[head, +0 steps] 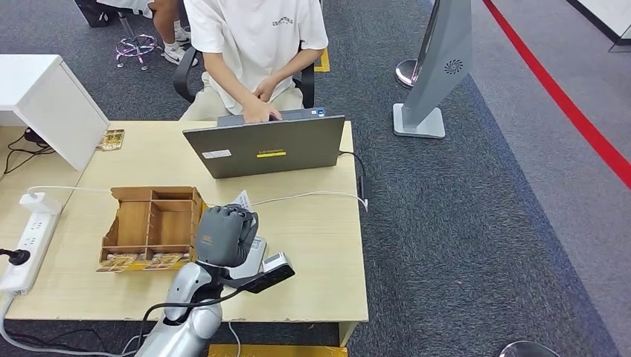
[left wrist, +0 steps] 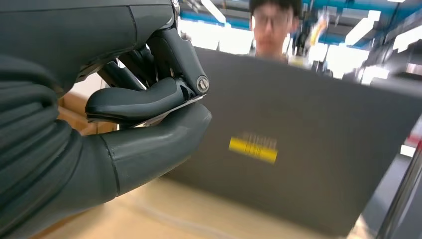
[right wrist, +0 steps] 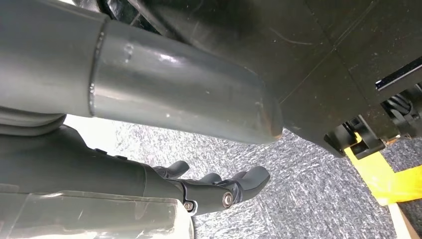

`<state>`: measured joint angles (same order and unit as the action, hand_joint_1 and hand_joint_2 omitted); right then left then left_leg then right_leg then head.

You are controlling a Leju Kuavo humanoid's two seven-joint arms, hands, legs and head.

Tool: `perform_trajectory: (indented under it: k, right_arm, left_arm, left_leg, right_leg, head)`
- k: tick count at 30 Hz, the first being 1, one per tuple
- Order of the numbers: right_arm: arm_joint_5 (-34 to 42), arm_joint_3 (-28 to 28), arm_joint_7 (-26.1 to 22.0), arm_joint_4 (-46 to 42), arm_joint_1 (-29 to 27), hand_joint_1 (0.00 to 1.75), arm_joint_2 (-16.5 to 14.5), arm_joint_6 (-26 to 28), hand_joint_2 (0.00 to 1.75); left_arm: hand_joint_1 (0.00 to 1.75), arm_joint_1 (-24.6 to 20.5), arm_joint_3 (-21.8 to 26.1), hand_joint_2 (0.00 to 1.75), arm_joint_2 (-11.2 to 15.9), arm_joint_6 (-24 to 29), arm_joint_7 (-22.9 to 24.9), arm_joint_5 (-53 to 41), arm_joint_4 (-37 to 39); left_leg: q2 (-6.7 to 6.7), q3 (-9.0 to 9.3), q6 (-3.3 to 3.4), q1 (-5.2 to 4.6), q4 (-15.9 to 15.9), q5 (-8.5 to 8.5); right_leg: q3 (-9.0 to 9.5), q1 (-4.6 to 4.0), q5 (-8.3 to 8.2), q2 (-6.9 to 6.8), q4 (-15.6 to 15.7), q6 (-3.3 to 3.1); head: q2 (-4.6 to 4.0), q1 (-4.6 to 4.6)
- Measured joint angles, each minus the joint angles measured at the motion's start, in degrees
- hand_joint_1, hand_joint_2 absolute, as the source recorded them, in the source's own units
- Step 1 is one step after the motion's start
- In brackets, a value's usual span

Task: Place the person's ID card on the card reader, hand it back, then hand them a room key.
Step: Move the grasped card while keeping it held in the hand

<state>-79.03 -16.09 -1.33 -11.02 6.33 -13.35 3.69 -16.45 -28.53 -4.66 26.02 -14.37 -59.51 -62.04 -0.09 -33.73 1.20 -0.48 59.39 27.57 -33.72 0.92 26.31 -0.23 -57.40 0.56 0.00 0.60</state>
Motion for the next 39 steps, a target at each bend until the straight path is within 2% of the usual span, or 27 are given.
perform_trajectory:
  k: [6,12,17,39]
  right_arm:
    - [0.21,-0.16,0.19,0.00,-0.03,0.00,0.02,0.51,0.00]
    - [0.44,-1.09,0.37,0.00,-0.07,0.00,0.02,0.69,0.00]
    - [0.68,-1.64,0.63,0.00,-0.13,0.00,0.02,0.78,0.00]
    - [0.56,-2.51,0.71,0.00,-0.45,0.00,0.02,1.03,0.00]
  left_arm:
    - [1.75,-1.09,0.00,1.75,-1.49,-3.96,3.02,-2.13,6.66]
    - [1.75,-1.78,0.00,1.75,-2.08,-8.15,7.59,-6.27,9.93]
    - [1.75,-2.18,0.00,1.75,-2.42,-10.01,9.49,-7.96,11.81]
    - [1.75,-3.15,-0.01,1.75,-2.82,-12.09,10.67,-8.40,14.47]
  left_leg:
    - [0.00,-0.01,0.00,0.00,0.00,0.00]
    - [0.00,0.00,0.00,0.01,0.00,0.00]
    - [0.00,-0.01,0.00,0.01,0.00,0.00]
    - [0.00,-0.01,0.00,0.01,0.00,0.00]
  right_leg:
    - [0.00,0.00,0.00,0.00,0.00,0.00]
    - [-0.01,-0.01,0.00,0.00,0.00,0.00]
    - [-0.01,-0.01,0.00,0.00,0.00,0.00]
    - [-0.01,-0.01,0.00,0.00,0.00,0.00]
  head:
    - [0.00,-0.01]
    - [0.00,-0.01]
    - [0.00,-0.01]
    - [0.00,-0.01]
